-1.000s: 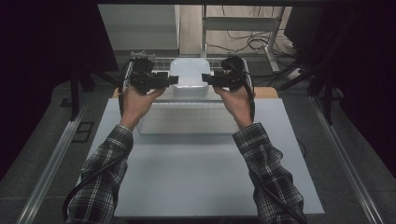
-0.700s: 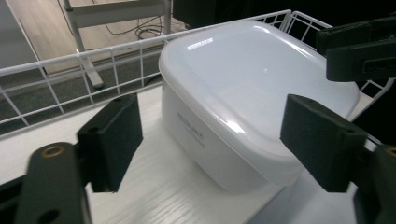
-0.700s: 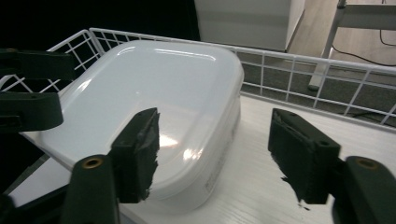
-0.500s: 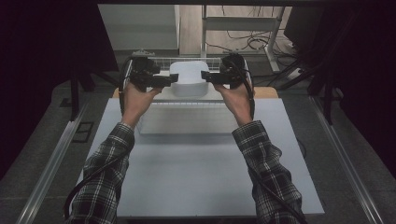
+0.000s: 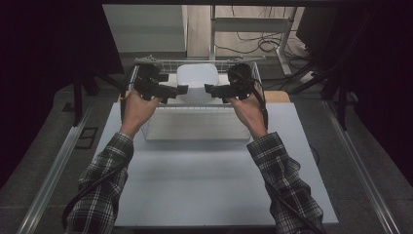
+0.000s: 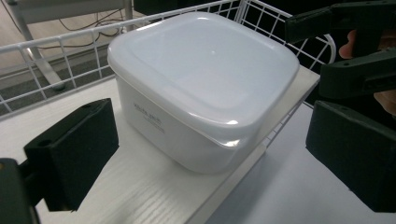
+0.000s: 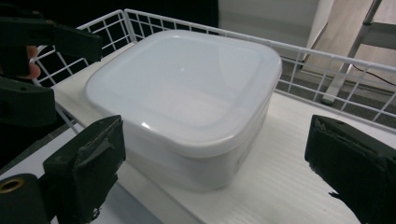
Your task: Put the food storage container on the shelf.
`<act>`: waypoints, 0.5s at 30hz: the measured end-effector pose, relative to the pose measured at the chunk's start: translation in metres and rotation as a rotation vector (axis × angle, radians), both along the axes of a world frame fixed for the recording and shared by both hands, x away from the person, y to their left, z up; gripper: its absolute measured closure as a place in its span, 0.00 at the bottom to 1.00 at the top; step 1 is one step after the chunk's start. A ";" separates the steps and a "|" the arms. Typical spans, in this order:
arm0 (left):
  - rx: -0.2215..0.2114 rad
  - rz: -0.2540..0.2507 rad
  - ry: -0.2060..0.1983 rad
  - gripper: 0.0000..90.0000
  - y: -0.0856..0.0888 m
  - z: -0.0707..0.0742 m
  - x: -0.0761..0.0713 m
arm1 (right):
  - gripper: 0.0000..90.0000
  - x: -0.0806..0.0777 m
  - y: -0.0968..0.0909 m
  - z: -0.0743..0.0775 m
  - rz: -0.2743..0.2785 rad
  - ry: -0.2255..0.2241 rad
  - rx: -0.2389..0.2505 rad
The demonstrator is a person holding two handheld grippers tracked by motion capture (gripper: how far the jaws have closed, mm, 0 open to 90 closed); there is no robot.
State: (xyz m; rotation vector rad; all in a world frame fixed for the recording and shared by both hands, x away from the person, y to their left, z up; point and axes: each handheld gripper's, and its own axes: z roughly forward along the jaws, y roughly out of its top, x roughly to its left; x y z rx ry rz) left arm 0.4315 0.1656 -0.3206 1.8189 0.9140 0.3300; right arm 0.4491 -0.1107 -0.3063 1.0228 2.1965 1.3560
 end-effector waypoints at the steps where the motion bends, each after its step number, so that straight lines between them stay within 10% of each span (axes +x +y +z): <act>1: 0.001 -0.003 -0.003 0.02 0.001 0.000 -0.002 | 0.05 -0.001 0.000 -0.001 0.006 -0.002 -0.001; 15: -0.033 -0.024 -0.034 0.00 0.015 -0.010 -0.038 | 0.02 -0.029 -0.006 -0.011 0.076 -0.041 -0.037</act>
